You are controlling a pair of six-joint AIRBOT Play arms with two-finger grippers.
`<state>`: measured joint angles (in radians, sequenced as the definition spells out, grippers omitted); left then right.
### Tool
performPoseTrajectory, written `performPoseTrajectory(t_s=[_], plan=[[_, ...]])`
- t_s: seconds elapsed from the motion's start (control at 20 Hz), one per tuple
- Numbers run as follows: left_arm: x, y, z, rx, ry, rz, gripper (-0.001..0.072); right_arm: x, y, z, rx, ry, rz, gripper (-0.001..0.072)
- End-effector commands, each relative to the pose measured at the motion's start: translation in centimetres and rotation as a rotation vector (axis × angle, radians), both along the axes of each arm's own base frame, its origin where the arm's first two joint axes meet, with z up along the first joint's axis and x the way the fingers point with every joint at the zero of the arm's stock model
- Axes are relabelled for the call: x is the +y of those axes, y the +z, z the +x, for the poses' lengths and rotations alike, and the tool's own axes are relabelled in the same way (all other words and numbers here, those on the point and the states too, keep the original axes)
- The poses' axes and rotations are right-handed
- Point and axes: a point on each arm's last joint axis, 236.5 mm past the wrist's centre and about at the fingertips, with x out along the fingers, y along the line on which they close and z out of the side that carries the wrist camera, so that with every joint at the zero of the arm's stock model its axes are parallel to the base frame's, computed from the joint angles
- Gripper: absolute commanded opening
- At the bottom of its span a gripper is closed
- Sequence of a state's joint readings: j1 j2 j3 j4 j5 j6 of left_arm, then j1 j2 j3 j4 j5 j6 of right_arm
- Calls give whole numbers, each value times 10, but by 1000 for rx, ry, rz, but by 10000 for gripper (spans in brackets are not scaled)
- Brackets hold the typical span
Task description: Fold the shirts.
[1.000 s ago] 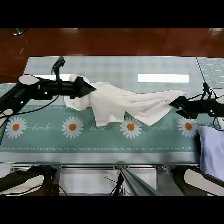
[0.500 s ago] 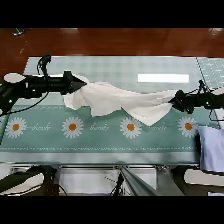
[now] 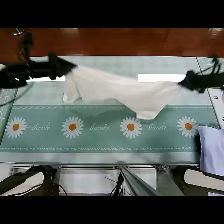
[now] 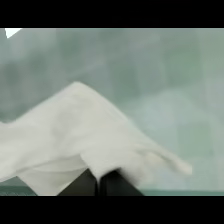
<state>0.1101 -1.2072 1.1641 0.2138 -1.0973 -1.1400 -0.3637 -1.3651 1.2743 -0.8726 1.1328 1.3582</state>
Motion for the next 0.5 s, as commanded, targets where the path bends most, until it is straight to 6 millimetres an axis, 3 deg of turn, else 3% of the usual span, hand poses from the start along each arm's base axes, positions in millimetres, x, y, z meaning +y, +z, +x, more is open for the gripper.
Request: performPoseTrajectory(t_s=[0.0,0.1,0.2,0.3,0.45], plan=[[45,176,-12,-391,112,-71,26,-13,174,-5,-292,26,-222,18],[67,268,-49,-625,180,-10,25,-4,259,-37,-447,31,-316,18],[82,330,-93,-797,257,65,25,12,323,-82,-602,12,-381,19],[91,366,-135,-904,344,156,25,25,358,-134,-694,-4,-455,19],[86,383,-185,-1004,468,351,25,43,392,-209,-806,-45,-547,19]])
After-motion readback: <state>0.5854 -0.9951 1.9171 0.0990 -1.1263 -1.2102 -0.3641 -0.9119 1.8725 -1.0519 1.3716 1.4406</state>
